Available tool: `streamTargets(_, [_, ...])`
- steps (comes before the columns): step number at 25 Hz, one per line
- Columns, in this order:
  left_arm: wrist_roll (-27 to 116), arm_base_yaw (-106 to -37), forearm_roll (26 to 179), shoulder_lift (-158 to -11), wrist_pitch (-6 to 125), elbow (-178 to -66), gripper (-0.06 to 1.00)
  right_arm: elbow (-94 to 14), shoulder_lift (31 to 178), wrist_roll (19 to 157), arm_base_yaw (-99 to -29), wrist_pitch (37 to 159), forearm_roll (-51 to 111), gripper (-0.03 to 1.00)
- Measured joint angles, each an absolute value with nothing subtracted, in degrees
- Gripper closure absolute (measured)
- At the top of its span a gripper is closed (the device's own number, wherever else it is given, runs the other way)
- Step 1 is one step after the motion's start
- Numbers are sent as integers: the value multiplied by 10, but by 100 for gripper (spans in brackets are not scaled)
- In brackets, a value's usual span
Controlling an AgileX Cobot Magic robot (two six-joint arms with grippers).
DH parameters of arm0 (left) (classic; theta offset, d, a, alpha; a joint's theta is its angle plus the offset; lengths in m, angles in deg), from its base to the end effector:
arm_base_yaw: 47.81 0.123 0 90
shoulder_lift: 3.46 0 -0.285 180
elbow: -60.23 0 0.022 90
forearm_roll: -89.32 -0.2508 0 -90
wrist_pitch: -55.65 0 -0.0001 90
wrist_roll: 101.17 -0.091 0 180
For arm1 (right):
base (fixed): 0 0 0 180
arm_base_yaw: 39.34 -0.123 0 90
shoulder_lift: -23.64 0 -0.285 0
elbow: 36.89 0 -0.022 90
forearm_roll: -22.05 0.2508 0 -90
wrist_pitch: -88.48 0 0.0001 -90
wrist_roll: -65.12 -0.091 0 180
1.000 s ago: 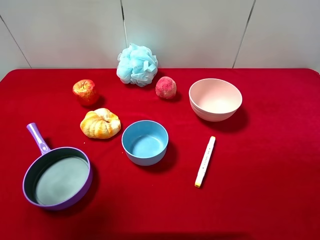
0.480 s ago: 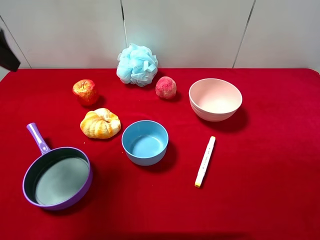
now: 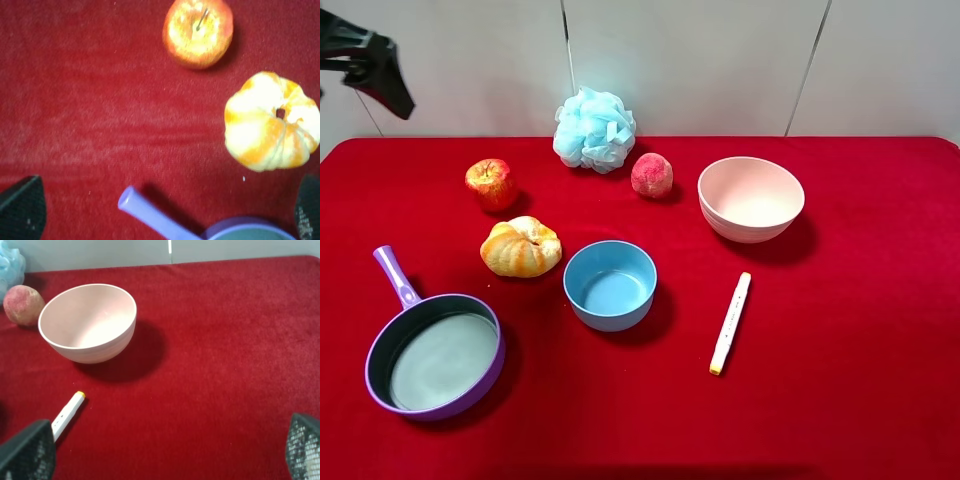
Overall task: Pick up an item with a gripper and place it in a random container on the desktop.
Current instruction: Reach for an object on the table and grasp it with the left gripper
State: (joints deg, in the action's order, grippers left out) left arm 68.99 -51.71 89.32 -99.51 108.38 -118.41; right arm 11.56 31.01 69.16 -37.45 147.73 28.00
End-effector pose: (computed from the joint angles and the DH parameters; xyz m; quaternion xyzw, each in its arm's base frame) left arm 0.3260 -0.0222 0.3169 0.1156 0.9593 0.0133 0.2573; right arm -0.0051 0.0083 0.2804 -0.0174 0.8424 0.0241 0.5380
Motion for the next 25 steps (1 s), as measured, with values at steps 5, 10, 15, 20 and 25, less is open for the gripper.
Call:
streamTargets(5, [690,-538,890,-1065,1077,-1229,-5,116,310,692,-375,1477,280,28])
streamTargets(10, [690,-550,890,-1136,1076,-1279,-5,116,310,692,-375,1477,280,28])
streamTargets(15, [689,-551,890,-1191,1076,-1320,-5,116,310,692,-375,1477,280,28])
streamTargets(20, [689,-551,889,-1237,1072,-1344,-5,116,310,692,-375,1477,281,28])
streamTargets(25, [688,-551,889,-1281,1066,-1359,-5,116,310,692,-375,1477,281,28])
